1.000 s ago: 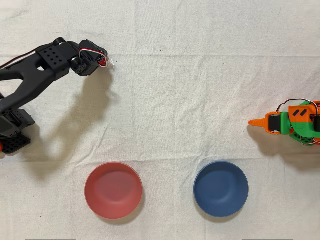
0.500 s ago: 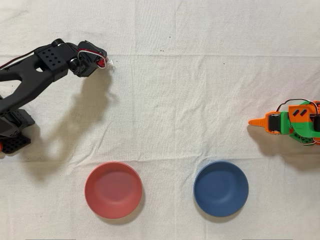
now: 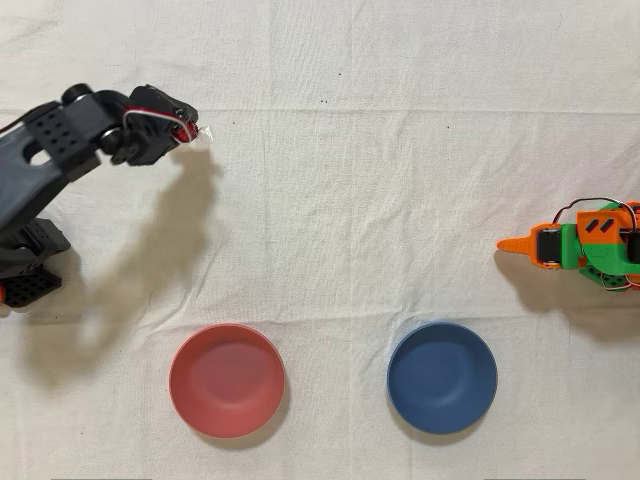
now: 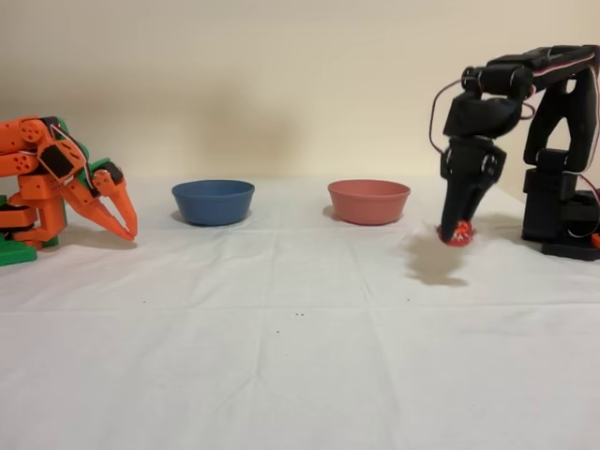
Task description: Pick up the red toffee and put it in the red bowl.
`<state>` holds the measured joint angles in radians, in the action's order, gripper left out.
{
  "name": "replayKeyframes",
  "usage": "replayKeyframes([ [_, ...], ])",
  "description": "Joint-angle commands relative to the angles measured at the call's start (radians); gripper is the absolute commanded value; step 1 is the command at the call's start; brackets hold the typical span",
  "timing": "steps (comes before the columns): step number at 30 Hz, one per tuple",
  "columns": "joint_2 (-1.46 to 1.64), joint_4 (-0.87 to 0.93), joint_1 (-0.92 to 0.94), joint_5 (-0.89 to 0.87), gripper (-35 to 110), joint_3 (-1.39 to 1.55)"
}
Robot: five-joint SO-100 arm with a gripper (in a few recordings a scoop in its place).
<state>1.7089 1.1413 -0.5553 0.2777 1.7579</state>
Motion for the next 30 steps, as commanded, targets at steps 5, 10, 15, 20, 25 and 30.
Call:
replayKeyframes([
  [5, 0.298, 0.132, 0.140, 0.118, 8, 0.017],
  [10, 0.403, 0.195, 0.247, 0.192, 8, 0.020],
  [15, 0.462, 0.222, 0.382, 0.272, 8, 0.009],
  [20, 0.468, 0.206, 0.534, 0.345, 8, -0.017],
  [25, 0.443, 0.161, 0.664, 0.388, 8, -0.037],
  [30, 0.400, 0.129, 0.775, 0.400, 8, -0.058],
])
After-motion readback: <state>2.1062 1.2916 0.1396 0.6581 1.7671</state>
